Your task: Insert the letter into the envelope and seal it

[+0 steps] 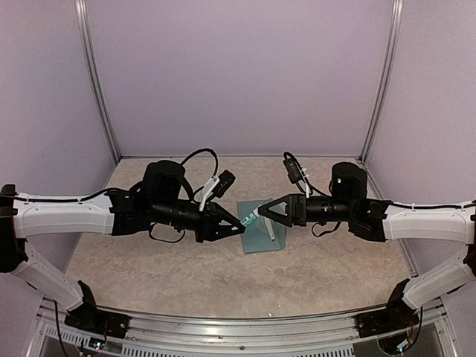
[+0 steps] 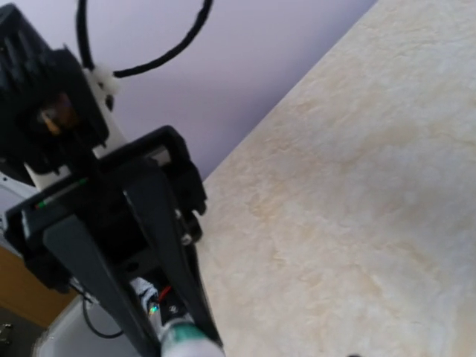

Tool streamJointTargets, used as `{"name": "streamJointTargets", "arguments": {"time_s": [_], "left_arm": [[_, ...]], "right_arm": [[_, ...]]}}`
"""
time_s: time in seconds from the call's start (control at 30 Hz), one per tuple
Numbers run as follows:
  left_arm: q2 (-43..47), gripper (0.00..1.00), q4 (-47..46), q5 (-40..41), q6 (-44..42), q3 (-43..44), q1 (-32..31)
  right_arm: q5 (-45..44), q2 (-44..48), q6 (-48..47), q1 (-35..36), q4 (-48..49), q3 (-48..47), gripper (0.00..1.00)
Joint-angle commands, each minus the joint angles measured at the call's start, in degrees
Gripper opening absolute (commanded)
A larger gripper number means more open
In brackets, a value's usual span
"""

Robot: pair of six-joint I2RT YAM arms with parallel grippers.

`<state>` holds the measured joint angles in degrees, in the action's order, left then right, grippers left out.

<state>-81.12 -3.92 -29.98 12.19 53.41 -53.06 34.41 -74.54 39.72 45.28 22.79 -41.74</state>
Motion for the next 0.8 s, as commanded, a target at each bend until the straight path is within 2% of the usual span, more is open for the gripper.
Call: {"name": "streamJointTargets", "arguments": {"time_s": [0.0,0.37,0.4,0.5,0.57,0.63,0.77], "left_arm": [[0.18,0.13,-2.76,-3.44,0.52,-0.74,0.41],[-0.44,0.15,-2.22,-2.28,0.66,-0.59,0.41],[-0.61,0.18,-1.96,-1.89,0.58,-0.41,0.35],[-1.07,0.51,-0.10,0.63,-0.13,0.36,0.28],[-1.44,0.64,1.34,2.46,-1.10,1.08,-0.02],[-1.78,0.68,2.20,3.81,-1.93,1.49,-0.62],[-2.44,0.66,3.71,6.29,-3.43,2.17,-2.15]], "right_arm": [[1.35,-0.78,0.12,1.22,3.43,-1.98,0.52],[2.91,-0.08,-0.02,1.75,3.30,-1.46,0.18],[2.94,-0.08,-0.13,1.71,3.05,-1.57,0.16],[2.63,-0.11,-1.11,1.70,1.05,-2.04,0.11],[2.08,-0.67,-2.67,2.02,-2.28,-3.21,0.10],[0.50,-1.46,-5.01,2.92,-6.69,-5.50,0.09],[-0.66,-2.60,-6.76,3.75,-9.92,-7.39,0.10]]}}
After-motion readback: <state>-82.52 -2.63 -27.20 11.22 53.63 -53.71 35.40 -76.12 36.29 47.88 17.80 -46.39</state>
